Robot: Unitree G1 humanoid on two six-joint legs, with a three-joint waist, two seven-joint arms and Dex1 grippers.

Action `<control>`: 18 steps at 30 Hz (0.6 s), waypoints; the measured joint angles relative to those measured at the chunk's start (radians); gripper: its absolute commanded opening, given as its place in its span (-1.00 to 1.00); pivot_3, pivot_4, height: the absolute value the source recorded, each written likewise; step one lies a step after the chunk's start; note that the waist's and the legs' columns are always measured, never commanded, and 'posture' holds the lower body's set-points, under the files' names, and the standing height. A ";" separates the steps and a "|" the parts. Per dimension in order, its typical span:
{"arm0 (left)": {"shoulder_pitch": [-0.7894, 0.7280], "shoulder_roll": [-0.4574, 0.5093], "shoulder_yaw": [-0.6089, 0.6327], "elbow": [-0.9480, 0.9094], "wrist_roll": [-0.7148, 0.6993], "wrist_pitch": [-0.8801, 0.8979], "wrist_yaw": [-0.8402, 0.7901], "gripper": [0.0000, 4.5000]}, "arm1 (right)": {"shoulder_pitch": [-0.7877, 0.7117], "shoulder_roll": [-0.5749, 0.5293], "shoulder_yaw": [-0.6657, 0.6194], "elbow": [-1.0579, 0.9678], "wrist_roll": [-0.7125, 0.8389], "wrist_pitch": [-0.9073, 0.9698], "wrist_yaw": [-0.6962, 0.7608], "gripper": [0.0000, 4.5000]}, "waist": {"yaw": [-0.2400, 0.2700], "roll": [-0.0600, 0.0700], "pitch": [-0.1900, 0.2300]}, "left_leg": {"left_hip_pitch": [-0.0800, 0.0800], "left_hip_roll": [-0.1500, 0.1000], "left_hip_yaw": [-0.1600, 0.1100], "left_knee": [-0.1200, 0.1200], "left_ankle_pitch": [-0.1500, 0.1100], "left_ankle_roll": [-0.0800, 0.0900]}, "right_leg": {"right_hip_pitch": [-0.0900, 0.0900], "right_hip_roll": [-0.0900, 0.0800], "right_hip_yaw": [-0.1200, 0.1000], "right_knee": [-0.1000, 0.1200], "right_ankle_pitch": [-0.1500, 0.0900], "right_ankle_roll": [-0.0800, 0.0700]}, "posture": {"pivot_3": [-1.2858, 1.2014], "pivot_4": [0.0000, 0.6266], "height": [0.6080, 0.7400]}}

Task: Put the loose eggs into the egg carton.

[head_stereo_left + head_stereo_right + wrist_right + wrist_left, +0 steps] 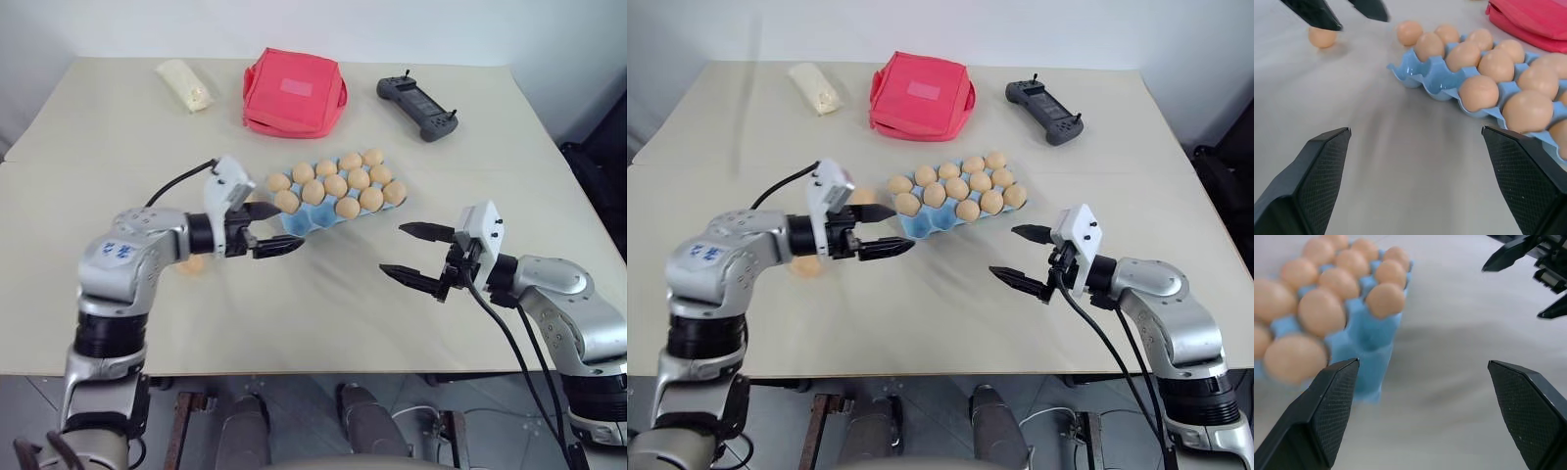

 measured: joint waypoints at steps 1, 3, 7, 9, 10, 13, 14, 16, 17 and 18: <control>0.034 0.022 0.024 -0.016 -0.014 0.005 0.001 0.99 | -0.005 0.000 0.002 0.003 0.000 0.001 0.005 1.00 | -0.001 0.000 0.000 | 0.000 0.000 0.000 0.000 0.000 0.000 | 0.000 0.000 0.000 0.000 0.000 0.000 | 0.03 -0.52 1.00; 0.096 0.063 0.068 -0.039 -0.030 0.010 0.005 0.99 | -0.020 -0.001 0.005 0.012 0.000 0.003 0.013 1.00 | -0.005 0.000 0.000 | 0.000 0.000 0.000 0.000 0.000 0.000 | 0.000 0.000 0.000 0.000 0.000 0.000 | 0.03 -0.52 1.00; 0.226 0.112 0.185 -0.049 -0.048 -0.024 0.020 0.99 | -0.041 -0.002 0.023 0.035 -0.001 0.004 0.033 1.00 | -0.015 0.000 0.000 | 0.000 0.000 0.000 0.000 0.000 0.000 | 0.000 0.000 0.000 -0.001 -0.001 -0.002 | 0.03 -0.52 1.00; 0.283 0.127 0.247 -0.050 -0.059 -0.041 0.030 0.99 | -0.050 -0.002 0.028 0.044 -0.001 0.004 0.040 1.00 | -0.018 0.000 0.000 | 0.000 0.000 0.000 0.000 0.000 0.000 | 0.000 0.000 0.000 -0.001 -0.002 -0.004 | 0.03 -0.52 1.00; 0.305 0.133 0.271 -0.052 -0.064 -0.048 0.033 0.99 | -0.057 -0.002 0.029 0.048 -0.001 0.004 0.043 1.00 | -0.019 0.000 0.000 | 0.000 0.000 0.000 0.000 0.000 0.000 | 0.000 0.000 0.000 -0.001 -0.002 -0.004 | 0.03 -0.52 1.00; 0.384 0.142 0.334 -0.092 -0.090 -0.061 0.038 0.99 | -0.067 -0.002 0.031 0.062 -0.003 0.003 0.053 1.00 | -0.022 0.000 0.000 | 0.000 0.000 0.000 -0.001 0.000 0.000 | 0.000 -0.001 0.000 -0.001 -0.002 -0.005 | 0.03 -0.52 1.00; 0.402 0.142 0.346 -0.099 -0.094 -0.066 0.042 0.99 | -0.069 -0.002 0.031 0.068 -0.004 0.003 0.054 1.00 | -0.022 0.000 0.000 | 0.000 0.000 0.000 -0.001 0.000 0.000 | 0.000 -0.001 0.000 -0.001 -0.003 -0.005 | 0.03 -0.52 1.00; 0.439 0.141 0.377 -0.122 -0.100 -0.078 0.063 0.99 | -0.072 -0.002 0.032 0.074 -0.005 0.003 0.059 1.00 | -0.022 -0.001 0.000 | 0.000 0.000 0.000 -0.001 0.000 0.000 | 0.000 -0.001 0.000 -0.001 -0.003 -0.005 | 0.03 -0.52 1.00; 0.446 0.139 0.389 -0.129 -0.101 -0.087 0.081 0.99 | -0.073 -0.002 0.032 0.074 -0.006 0.003 0.061 1.00 | -0.022 -0.001 0.000 | 0.000 0.000 0.000 -0.001 0.000 0.000 | 0.000 -0.001 0.000 -0.001 -0.003 -0.005 | 0.03 -0.52 1.00; 0.448 0.135 0.404 -0.132 -0.101 -0.097 0.098 0.99 | -0.074 -0.001 0.032 0.075 -0.007 0.002 0.061 1.00 | -0.022 -0.001 0.000 | 0.000 0.000 0.000 -0.001 0.000 0.000 | 0.000 -0.001 0.000 -0.001 -0.004 -0.007 | 0.03 -0.52 1.00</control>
